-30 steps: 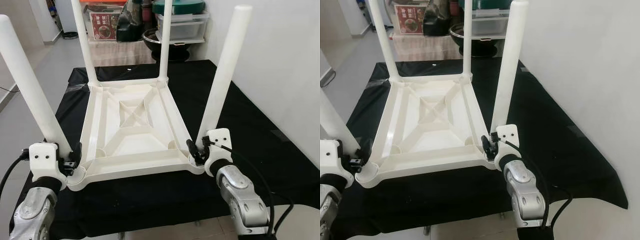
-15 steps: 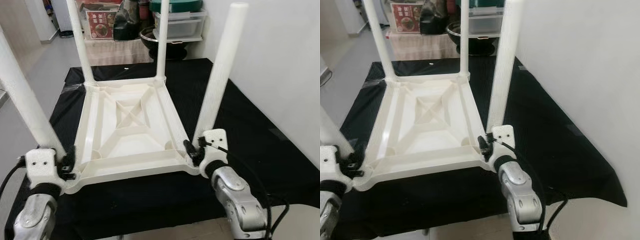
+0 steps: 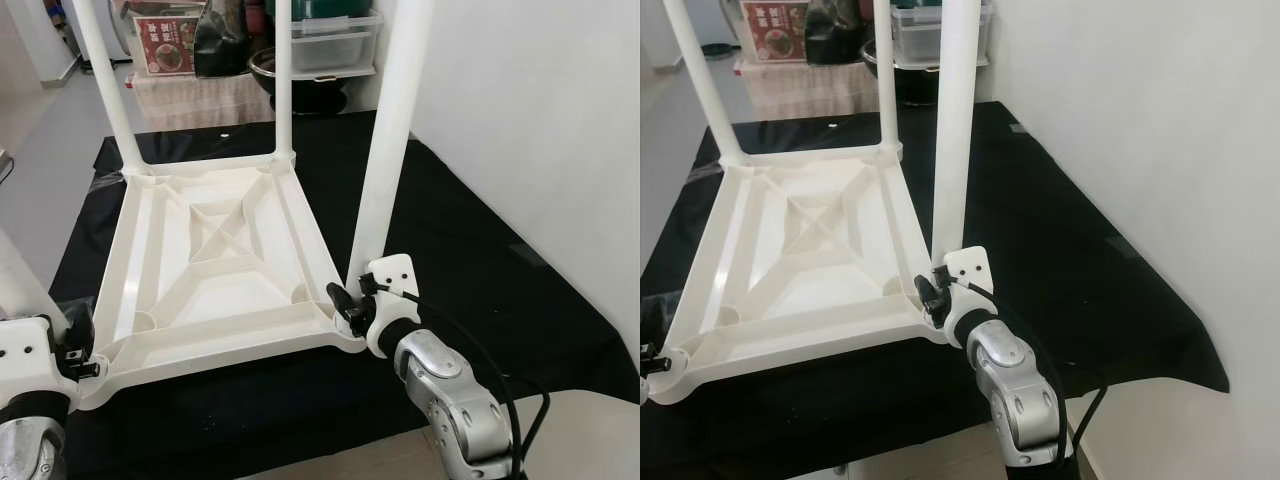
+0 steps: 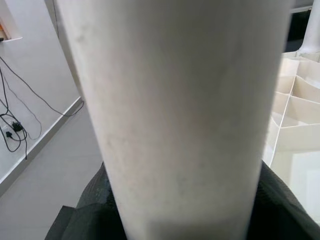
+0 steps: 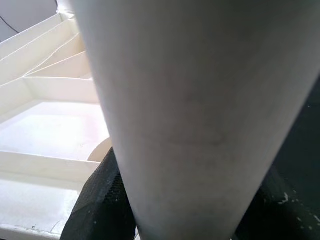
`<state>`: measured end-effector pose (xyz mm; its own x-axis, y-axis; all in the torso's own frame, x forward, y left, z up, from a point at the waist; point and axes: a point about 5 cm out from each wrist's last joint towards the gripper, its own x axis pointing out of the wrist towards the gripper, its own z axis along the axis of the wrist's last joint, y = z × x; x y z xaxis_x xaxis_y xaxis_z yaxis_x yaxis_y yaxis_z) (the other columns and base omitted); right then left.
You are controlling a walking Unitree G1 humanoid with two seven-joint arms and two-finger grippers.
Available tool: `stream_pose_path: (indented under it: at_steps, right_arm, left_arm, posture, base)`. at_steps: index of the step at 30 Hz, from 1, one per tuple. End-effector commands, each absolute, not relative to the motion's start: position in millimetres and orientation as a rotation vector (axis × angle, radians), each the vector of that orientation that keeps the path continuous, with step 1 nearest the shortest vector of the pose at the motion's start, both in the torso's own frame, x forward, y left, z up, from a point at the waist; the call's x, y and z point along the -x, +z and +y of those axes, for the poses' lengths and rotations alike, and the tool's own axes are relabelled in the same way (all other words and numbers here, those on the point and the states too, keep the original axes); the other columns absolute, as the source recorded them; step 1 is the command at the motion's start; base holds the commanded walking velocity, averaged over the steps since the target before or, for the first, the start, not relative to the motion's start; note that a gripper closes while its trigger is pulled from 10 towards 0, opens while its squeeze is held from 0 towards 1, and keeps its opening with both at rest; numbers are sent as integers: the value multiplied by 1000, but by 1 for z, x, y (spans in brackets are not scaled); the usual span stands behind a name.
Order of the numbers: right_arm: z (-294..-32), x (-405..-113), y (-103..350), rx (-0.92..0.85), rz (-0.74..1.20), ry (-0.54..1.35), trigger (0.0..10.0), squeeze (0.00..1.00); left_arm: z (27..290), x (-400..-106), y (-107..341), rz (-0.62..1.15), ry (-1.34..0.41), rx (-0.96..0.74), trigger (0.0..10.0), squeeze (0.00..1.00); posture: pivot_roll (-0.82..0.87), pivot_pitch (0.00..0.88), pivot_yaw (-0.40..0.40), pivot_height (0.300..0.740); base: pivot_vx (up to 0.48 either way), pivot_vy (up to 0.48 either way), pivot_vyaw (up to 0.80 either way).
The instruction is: Building children table
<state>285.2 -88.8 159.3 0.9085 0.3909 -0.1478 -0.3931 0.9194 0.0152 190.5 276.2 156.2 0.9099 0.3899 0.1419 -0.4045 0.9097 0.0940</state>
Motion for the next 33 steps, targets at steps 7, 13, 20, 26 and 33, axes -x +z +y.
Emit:
stream_pose_path:
  at_steps: [7, 13, 20, 26, 33]
  right_arm:
    - [-87, -287, 173, 14, 131, 418, 10000, 1000]
    - [-83, -281, 174, -98, 177, 490, 10000, 1000]
    - [-85, -268, 176, -139, 205, 670, 10000, 718]
    - [-101, -256, 175, -24, 213, 845, 10000, 0]
    - [-124, -275, 170, 70, 226, 673, 10000, 0]
  left_arm:
    - [301, -173, 133, 23, 556, -218, 10000, 1000]
    - [307, -178, 134, 20, 576, -219, 10000, 1000]
    - [323, -172, 140, 12, 655, -261, 10000, 1000]
    - [336, -171, 146, 1, 703, -292, 10000, 149]
    - [325, -178, 145, -10, 633, -252, 10000, 0]
  posture:
    - [70, 56, -44, 740]
    - [60, 57, -39, 740]
    - [57, 60, -36, 740]
    - [54, 62, -35, 740]
    - [52, 62, -31, 740]
  base:
    - [0, 0, 0]
    - [0, 0, 0]
    - [0, 0, 0]
    - [0, 0, 0]
    - [0, 0, 0]
